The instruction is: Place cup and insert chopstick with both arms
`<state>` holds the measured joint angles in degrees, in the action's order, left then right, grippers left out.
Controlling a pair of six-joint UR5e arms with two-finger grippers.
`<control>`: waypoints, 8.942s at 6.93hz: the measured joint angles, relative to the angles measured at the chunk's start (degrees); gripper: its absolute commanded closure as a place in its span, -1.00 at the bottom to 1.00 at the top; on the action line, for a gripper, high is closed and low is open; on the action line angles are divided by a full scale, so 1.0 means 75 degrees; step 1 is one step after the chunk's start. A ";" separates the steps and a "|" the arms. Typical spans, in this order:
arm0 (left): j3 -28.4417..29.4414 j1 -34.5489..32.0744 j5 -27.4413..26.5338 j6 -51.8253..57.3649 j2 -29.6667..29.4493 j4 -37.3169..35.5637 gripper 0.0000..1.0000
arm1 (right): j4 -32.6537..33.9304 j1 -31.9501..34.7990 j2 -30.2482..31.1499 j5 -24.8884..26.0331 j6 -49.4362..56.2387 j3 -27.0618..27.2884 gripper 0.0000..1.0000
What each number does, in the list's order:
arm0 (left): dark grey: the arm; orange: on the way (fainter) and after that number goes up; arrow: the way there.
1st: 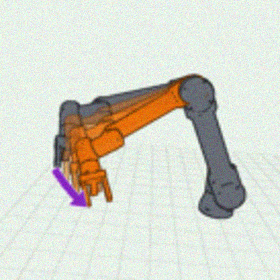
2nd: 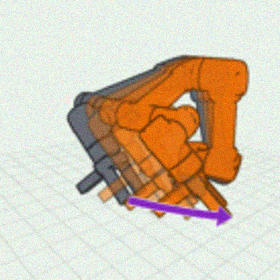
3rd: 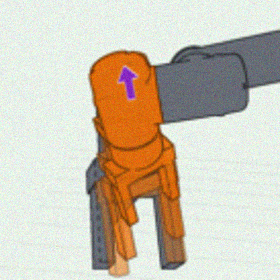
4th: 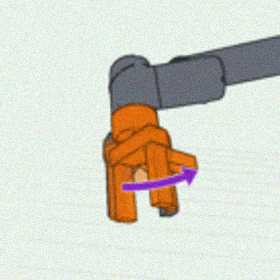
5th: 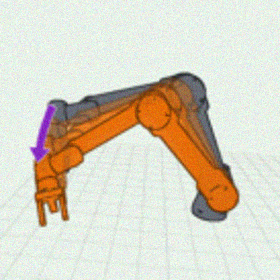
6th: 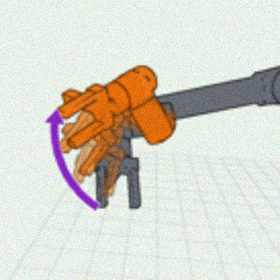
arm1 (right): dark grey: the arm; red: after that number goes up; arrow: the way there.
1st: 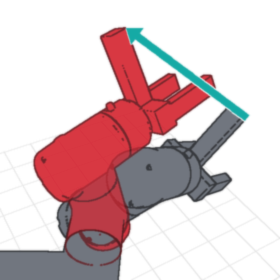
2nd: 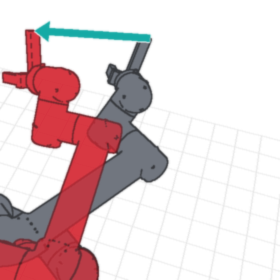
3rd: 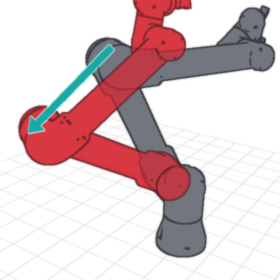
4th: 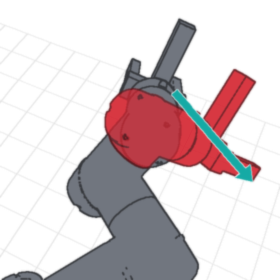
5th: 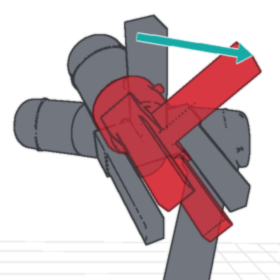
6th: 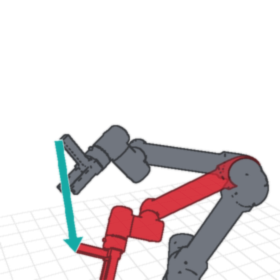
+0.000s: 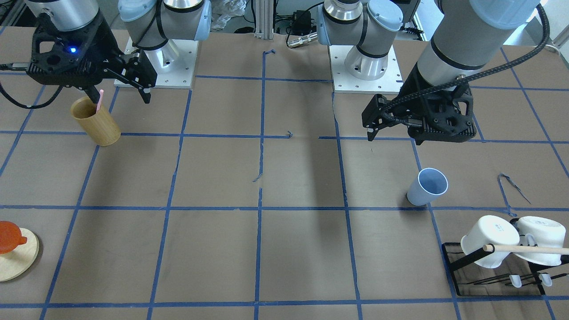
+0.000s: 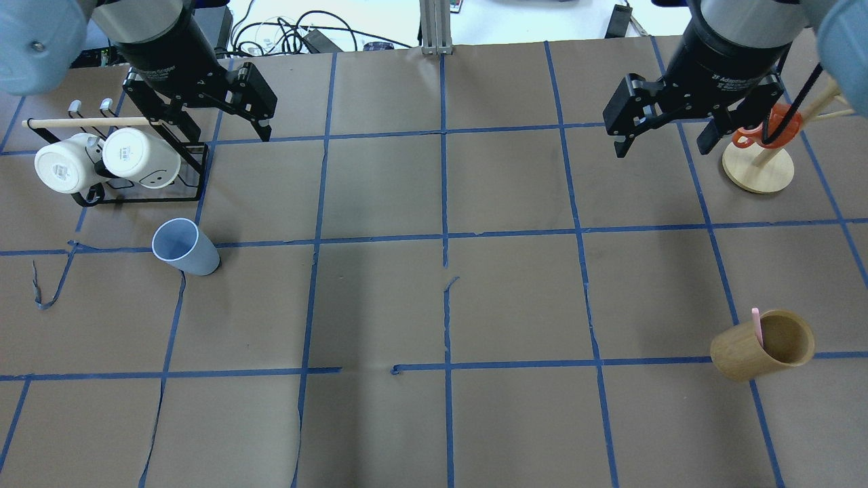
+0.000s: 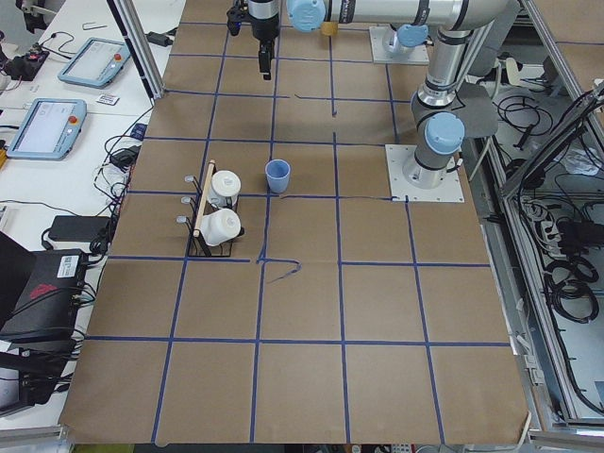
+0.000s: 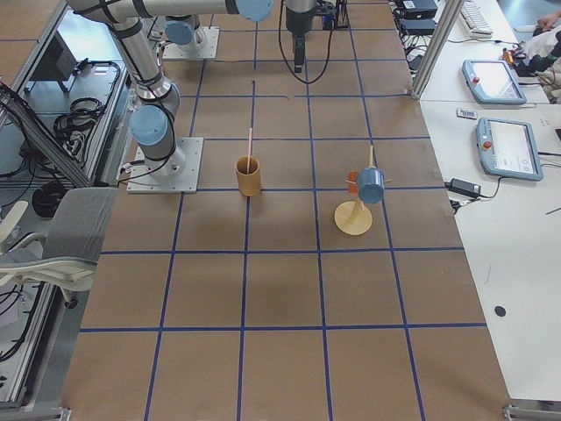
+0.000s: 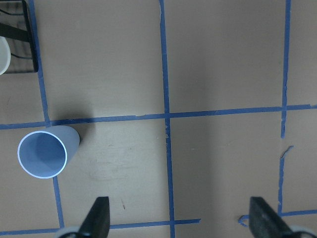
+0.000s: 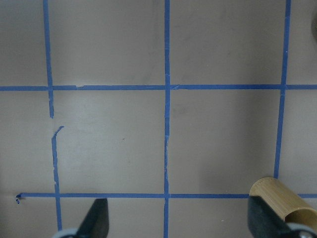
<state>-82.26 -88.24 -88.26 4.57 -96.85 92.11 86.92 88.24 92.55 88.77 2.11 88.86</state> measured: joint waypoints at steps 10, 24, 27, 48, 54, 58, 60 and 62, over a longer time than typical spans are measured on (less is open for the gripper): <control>-0.0102 0.0003 0.0032 0.0121 0.0200 -0.0047 -1.00 | -0.0012 0.0000 0.0000 0.0010 -0.0002 0.0000 -1.00; -0.3455 0.1508 -0.1067 0.2375 -0.0872 -0.3941 -0.30 | -0.0031 -0.0002 -0.0008 0.0011 0.0003 0.0008 -1.00; -0.3381 0.1521 -0.1179 0.2864 -0.1145 -0.4086 1.00 | -0.0035 -0.0030 -0.0019 0.0553 0.0024 0.0098 -1.00; -0.0002 -0.2662 0.1161 -0.2109 -0.3167 -0.4137 -1.00 | -0.1835 -0.2718 -0.0836 0.1180 -0.0688 0.2282 0.26; 0.1260 -0.0925 0.1433 -0.0674 -0.2014 -0.1703 -1.00 | -0.1930 -0.2721 -0.0844 0.1187 -0.1053 0.2153 0.57; 0.1203 -0.0783 0.0216 -0.0181 -0.1216 -0.0107 -1.00 | -0.2241 -0.2748 -0.0833 0.1204 -0.1115 0.2017 0.70; 0.0894 -0.0822 -0.0120 -0.0266 -0.1079 0.0257 -1.00 | -0.2807 -0.2753 -0.0839 0.1227 -0.1303 0.1683 0.79; 0.0724 -0.0765 -0.0156 -0.0292 -0.1015 -0.0240 -1.00 | -0.3260 -0.2829 -0.0837 0.1284 -0.1415 0.1423 0.79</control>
<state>-76.83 -93.98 -89.43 2.38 -104.46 90.31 62.48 67.02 86.27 98.40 -8.51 99.53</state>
